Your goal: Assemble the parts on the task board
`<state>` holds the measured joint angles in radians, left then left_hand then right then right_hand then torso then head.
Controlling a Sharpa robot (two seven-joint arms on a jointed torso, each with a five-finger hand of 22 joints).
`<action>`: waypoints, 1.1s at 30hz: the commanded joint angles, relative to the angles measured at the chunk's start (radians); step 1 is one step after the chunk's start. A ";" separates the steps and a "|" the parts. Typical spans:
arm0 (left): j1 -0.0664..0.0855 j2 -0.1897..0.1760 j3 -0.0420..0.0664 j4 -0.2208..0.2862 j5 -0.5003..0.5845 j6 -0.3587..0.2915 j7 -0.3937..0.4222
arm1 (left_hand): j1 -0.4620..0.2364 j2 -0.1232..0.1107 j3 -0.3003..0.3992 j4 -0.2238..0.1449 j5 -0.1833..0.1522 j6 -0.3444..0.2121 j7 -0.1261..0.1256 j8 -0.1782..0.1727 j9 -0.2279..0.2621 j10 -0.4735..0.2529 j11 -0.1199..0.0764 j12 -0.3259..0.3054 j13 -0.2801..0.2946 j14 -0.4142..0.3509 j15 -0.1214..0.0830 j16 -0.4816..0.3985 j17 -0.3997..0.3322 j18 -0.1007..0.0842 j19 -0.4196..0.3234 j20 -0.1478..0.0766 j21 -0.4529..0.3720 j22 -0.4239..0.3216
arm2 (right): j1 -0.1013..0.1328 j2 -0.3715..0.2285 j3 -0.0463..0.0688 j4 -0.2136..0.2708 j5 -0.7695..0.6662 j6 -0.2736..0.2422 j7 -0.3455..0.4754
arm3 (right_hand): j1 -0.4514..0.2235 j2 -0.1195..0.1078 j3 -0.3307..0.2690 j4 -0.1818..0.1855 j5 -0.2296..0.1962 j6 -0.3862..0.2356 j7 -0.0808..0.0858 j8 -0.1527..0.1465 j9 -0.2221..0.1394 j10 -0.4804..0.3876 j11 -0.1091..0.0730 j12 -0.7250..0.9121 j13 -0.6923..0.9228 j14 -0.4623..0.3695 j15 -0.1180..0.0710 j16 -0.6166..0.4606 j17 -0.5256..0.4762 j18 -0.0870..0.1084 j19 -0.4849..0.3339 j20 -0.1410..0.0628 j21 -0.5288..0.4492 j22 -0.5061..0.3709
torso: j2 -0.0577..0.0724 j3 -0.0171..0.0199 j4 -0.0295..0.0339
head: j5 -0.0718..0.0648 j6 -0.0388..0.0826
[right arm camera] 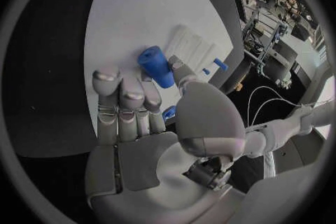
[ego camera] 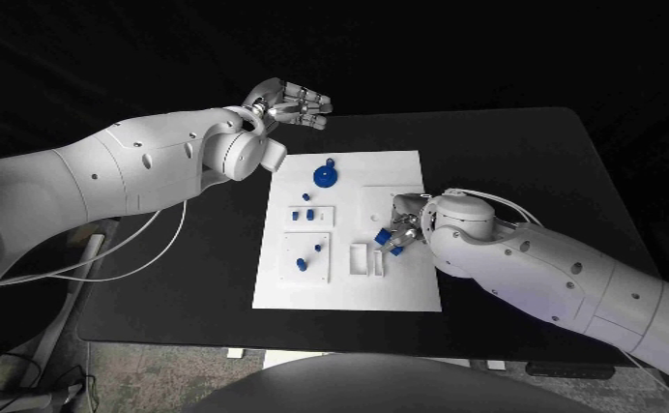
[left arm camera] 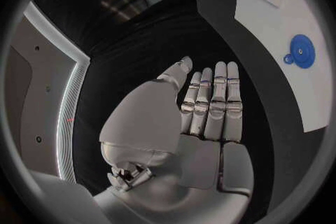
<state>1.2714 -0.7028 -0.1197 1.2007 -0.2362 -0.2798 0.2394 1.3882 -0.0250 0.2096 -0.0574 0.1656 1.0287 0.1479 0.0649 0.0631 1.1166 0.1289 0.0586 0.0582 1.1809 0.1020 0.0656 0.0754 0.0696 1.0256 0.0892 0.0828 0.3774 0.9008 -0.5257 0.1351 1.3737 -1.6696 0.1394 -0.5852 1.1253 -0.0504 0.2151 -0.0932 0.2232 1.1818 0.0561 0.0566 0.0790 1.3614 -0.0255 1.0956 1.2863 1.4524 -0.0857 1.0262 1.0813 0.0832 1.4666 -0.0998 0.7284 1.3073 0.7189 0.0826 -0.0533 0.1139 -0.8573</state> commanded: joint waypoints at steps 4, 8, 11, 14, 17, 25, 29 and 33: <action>0.002 -0.002 0.001 0.003 -0.007 0.005 0.002 | 0.005 0.000 0.007 -0.001 0.001 -0.006 0.000 -0.002 -0.001 -0.003 0.001 0.001 0.000 0.002 0.006 -0.001 0.001 -0.001 0.003 -0.001 0.004 0.001 | -0.009 -0.037 0.002 0.016 0.128 -0.088 -0.047 | -0.011 0.012 -0.029 0.011 -0.008 0.040 -0.013 0.006 0.005 0.000 -0.013 0.004 0.002 0.002 -0.007 -0.006 -0.003 -0.016 0.056 -0.014 0.006 0.063 | 0.000 -0.0005 -0.0009 | 0.002 0.003; 0.002 -0.003 0.001 0.003 -0.008 0.004 0.001 | 0.005 0.000 0.008 -0.001 0.001 -0.004 0.000 -0.002 -0.001 -0.004 0.001 0.001 -0.001 0.002 0.006 -0.001 0.001 -0.001 0.002 -0.001 0.005 0.002 | -0.009 -0.059 0.017 0.049 0.191 -0.127 -0.048 | -0.023 0.014 -0.053 0.034 -0.011 0.050 -0.017 0.007 0.004 0.002 -0.016 0.004 0.003 0.002 -0.009 -0.006 -0.003 -0.017 0.056 -0.016 0.008 0.061 | 0.000 -0.0012 -0.0009 | 0.003 0.004; 0.002 -0.003 0.001 0.004 -0.008 0.004 0.000 | 0.005 0.000 0.008 -0.001 0.001 -0.004 0.000 -0.002 -0.001 -0.004 0.001 0.001 -0.001 0.002 0.006 -0.001 0.001 -0.001 0.002 -0.001 0.005 0.002 | -0.009 -0.074 0.027 0.073 0.234 -0.143 -0.051 | -0.024 0.016 -0.064 0.045 -0.011 0.055 -0.018 0.007 0.004 0.003 -0.017 0.005 0.005 0.002 -0.010 -0.006 -0.003 -0.018 0.056 -0.017 0.009 0.060 | 0.000 -0.0016 -0.0008 | 0.004 0.004; 0.002 -0.004 0.000 0.004 -0.008 0.003 -0.001 | 0.005 0.000 0.008 -0.001 0.001 -0.004 0.000 -0.002 -0.001 -0.004 0.001 0.001 -0.001 0.002 0.006 -0.001 0.001 -0.001 0.002 -0.001 0.005 0.002 | -0.009 -0.086 0.034 0.099 0.283 -0.146 -0.059 | -0.027 0.017 -0.067 0.050 -0.009 0.059 -0.019 0.008 0.004 0.004 -0.017 0.004 0.005 0.002 -0.010 -0.006 -0.004 -0.018 0.056 -0.018 0.010 0.060 | 0.000 -0.0019 -0.0012 | 0.005 0.004; 0.002 -0.004 0.000 0.005 -0.008 0.003 -0.002 | 0.004 0.000 0.009 -0.001 0.004 -0.003 -0.001 -0.002 -0.001 -0.003 0.001 0.001 -0.001 0.002 0.006 -0.001 0.001 -0.001 0.001 -0.001 0.006 0.004 | -0.008 -0.091 0.038 0.118 0.332 -0.136 -0.070 | -0.026 0.017 -0.072 0.054 -0.009 0.060 -0.019 0.007 0.003 0.003 -0.018 0.003 0.005 0.001 -0.011 -0.007 -0.005 -0.019 0.055 -0.018 0.009 0.060 | 0.000 -0.0025 -0.0013 | 0.005 0.005; 0.004 -0.003 0.000 0.006 -0.010 0.004 -0.006 | 0.004 -0.001 0.010 -0.002 0.006 -0.003 -0.001 -0.002 -0.001 -0.004 0.001 0.001 0.000 0.001 0.006 -0.001 0.001 -0.001 0.000 -0.001 0.007 0.006 | -0.008 -0.081 0.039 0.132 0.431 -0.093 -0.095 | -0.040 0.021 -0.080 0.068 -0.008 0.062 -0.019 0.007 0.003 0.001 -0.018 -0.003 0.002 0.001 -0.010 -0.008 -0.005 -0.020 0.054 -0.018 0.005 0.058 | 0.001 -0.0023 0.0005 | 0.006 0.000; 0.004 -0.002 0.000 0.006 -0.011 0.006 -0.008 | 0.004 -0.001 0.010 -0.002 0.006 -0.003 -0.001 -0.002 -0.001 -0.004 0.001 0.001 0.000 0.001 0.006 -0.001 0.001 -0.001 0.000 -0.001 0.007 0.006 | -0.008 -0.067 0.031 0.126 0.454 -0.071 -0.106 | -0.054 0.026 -0.084 0.077 -0.011 0.063 -0.020 0.007 0.004 0.000 -0.018 -0.009 -0.002 0.001 -0.010 -0.010 -0.005 -0.020 0.054 -0.018 0.002 0.058 | 0.001 -0.0018 0.0016 | 0.007 -0.002; 0.004 0.000 0.000 0.005 -0.012 0.008 -0.009 | 0.004 -0.001 0.010 -0.002 0.006 -0.003 -0.001 -0.002 -0.001 -0.004 0.001 0.001 0.000 0.001 0.006 -0.001 0.001 -0.001 0.000 -0.001 0.007 0.006 | -0.008 -0.052 0.022 0.115 0.464 -0.059 -0.111 | -0.060 0.031 -0.087 0.079 -0.010 0.067 -0.021 0.007 0.004 0.001 -0.019 -0.016 -0.007 0.000 -0.011 -0.013 -0.007 -0.020 0.054 -0.018 -0.001 0.057 | 0.001 -0.0009 0.0025 | 0.007 -0.003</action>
<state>1.2739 -0.7051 -0.1199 1.2037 -0.2426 -0.2798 0.2286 1.3882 -0.0250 0.2126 -0.0604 0.1656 1.0287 0.1479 0.0649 0.0631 1.1167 0.1288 0.0586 0.0582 1.1809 0.1020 0.0656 0.0754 0.0696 1.0256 0.0892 0.0828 0.3821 0.8931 -0.5816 0.1577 1.4915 -1.2497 0.0423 -0.6787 1.0711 -0.0186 0.1270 -0.0207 0.2159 1.2201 0.0579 0.0631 0.0822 1.3617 -0.0394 1.0838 1.2795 1.4527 -0.0914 1.0155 1.0753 0.0830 1.4666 -0.1142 0.7312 1.3080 0.7198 0.0808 -0.0518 0.1209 -0.8598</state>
